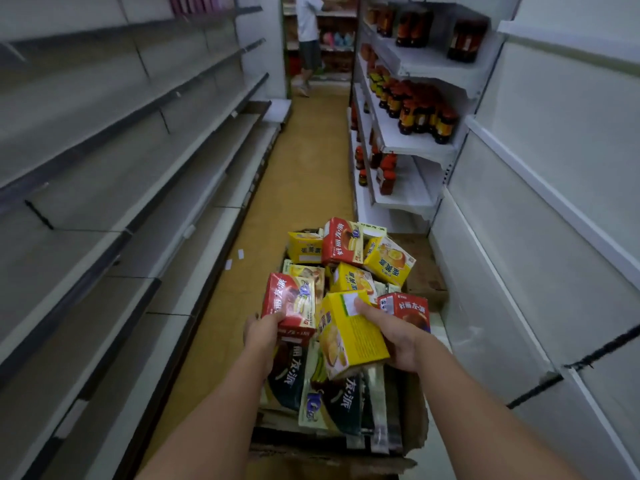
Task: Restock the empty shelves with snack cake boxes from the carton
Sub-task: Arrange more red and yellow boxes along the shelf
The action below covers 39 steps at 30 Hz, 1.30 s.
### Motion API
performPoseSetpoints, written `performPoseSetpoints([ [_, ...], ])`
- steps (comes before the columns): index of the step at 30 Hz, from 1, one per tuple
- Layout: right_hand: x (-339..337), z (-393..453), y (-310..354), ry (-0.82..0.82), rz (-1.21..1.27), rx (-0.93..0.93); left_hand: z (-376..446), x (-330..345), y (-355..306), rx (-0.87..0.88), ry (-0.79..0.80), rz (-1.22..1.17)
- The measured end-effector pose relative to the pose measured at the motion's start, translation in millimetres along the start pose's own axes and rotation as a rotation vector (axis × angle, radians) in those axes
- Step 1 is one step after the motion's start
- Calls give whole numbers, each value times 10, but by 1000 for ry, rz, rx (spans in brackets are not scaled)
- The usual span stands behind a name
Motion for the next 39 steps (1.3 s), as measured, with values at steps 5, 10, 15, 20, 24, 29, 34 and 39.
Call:
performPoseSetpoints([
  [5,487,165,256,147,308,-123,-145,-417,-218,69,-86,-164],
  [10,1315,233,457,187,204,-146,-410,-1093,-512,216,-265,-135],
  [15,2227,250,417,202,-15,-98,-621,-1637,-672,297,-394,21],
  [20,2899,319,400,231,-183,-150,-763,-2382,-797,374,-506,-109],
  [24,3601,132,310,347,-228,-106,-748,-2997,-871,390,-535,-278],
  [29,4587,121,265,515,-127,-59,-646,-3777,-1091,412,-583,-314],
  [34,5455,201,400,542,36,8,-548,-4628,-1521,493,-600,-337],
  [39,6128,299,543,600,122,-5,-378,-5315,-1685,516,-610,-361],
])
Point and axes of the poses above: each hand's wrist, its own z-axis towards the middle knuckle, its own x-axis out of the palm, y = z × x, the point moved 10 cm from there along z, towards the middle knuckle, and after that the axes turned 8 degrees about x, right-handed, at the moved point
